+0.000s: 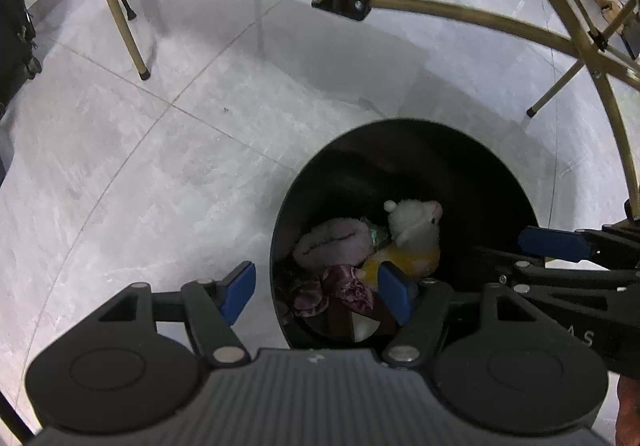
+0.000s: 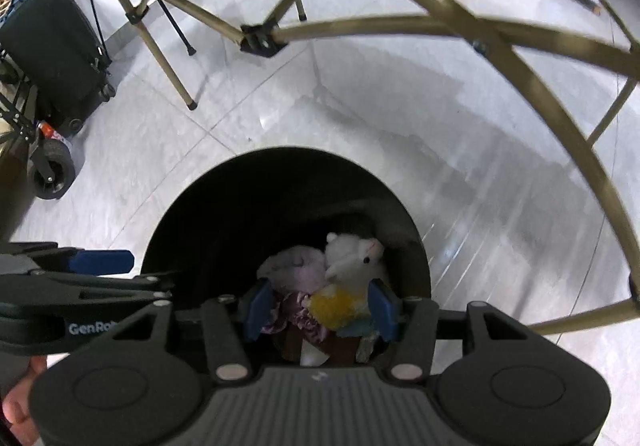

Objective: Collect trash
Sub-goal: 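Carry the pink cloth over the bin and open both grippers, then close both grippers on the blue tissue pack on the table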

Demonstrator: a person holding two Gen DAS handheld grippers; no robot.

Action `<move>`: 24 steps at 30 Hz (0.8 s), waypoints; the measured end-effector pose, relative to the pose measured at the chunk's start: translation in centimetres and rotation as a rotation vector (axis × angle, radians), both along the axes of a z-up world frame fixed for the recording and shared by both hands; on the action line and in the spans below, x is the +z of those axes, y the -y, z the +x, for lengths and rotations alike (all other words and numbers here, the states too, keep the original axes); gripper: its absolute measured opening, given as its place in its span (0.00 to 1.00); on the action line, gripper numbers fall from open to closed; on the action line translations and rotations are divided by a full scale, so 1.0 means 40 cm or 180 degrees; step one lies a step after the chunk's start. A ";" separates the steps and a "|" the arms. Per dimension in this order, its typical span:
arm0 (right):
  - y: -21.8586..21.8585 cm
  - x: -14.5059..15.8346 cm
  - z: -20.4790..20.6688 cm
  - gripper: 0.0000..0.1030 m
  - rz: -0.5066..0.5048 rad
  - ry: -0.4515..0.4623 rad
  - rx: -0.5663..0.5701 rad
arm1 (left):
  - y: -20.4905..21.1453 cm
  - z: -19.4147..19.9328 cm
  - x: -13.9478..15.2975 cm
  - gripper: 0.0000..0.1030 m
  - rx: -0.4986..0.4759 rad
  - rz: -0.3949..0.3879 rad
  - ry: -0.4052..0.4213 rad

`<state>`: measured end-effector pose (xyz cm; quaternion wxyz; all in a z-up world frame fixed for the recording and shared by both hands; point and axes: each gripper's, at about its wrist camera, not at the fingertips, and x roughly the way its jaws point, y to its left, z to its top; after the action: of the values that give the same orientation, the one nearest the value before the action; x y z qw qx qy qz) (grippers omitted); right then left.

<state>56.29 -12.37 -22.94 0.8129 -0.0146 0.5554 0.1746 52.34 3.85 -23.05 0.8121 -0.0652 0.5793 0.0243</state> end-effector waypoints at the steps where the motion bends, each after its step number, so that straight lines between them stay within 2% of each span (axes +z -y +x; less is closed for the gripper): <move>1: -0.001 0.019 -0.009 0.50 -0.0029 0.0097 0.0018 | -0.001 -0.003 0.014 0.67 0.0013 -0.0004 0.0047; 4: -0.003 0.108 -0.052 0.49 -0.0082 0.0512 0.0090 | -0.006 -0.025 0.087 0.66 0.0051 -0.0110 0.0334; 6: 0.008 0.190 -0.097 0.50 -0.0023 0.0810 0.0130 | -0.010 -0.060 0.167 0.68 -0.0020 -0.0197 0.0714; 10: 0.080 0.373 -0.208 0.52 0.0447 0.1389 0.0155 | -0.013 -0.154 0.332 0.74 -0.0097 -0.0420 0.1669; 12: 0.143 0.456 -0.245 0.62 0.0766 0.1676 0.0109 | -0.001 -0.171 0.400 0.79 -0.0126 -0.0549 0.2017; 14: 0.221 0.531 -0.244 0.64 0.0948 0.1952 -0.0064 | 0.027 -0.161 0.460 0.83 -0.0202 -0.0683 0.2285; 16: 0.299 0.587 -0.203 0.68 0.0958 0.2157 -0.0232 | 0.073 -0.111 0.510 0.90 -0.0302 -0.0777 0.2420; 17: 0.340 0.610 -0.163 0.74 0.0893 0.2245 -0.0311 | 0.104 -0.071 0.530 0.94 -0.0340 -0.0776 0.2424; 18: 0.378 0.629 -0.108 0.77 0.0790 0.2282 -0.0405 | 0.134 -0.029 0.547 0.94 -0.0377 -0.0753 0.2394; 20: 0.442 0.651 0.024 0.78 0.0702 0.2117 -0.0559 | 0.210 0.083 0.571 0.94 -0.0430 -0.0757 0.2350; 22: 0.507 0.654 0.171 0.78 0.0863 0.1962 -0.0781 | 0.279 0.190 0.577 0.96 -0.0510 -0.0835 0.2319; 24: 0.545 0.635 0.314 0.75 0.0834 0.1782 -0.0969 | 0.357 0.311 0.568 0.96 -0.0703 -0.0894 0.2188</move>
<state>68.86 -34.17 2.45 0.9455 0.1257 0.2794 0.1104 64.78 -10.43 -0.32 0.9398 -0.1174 0.2745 -0.1661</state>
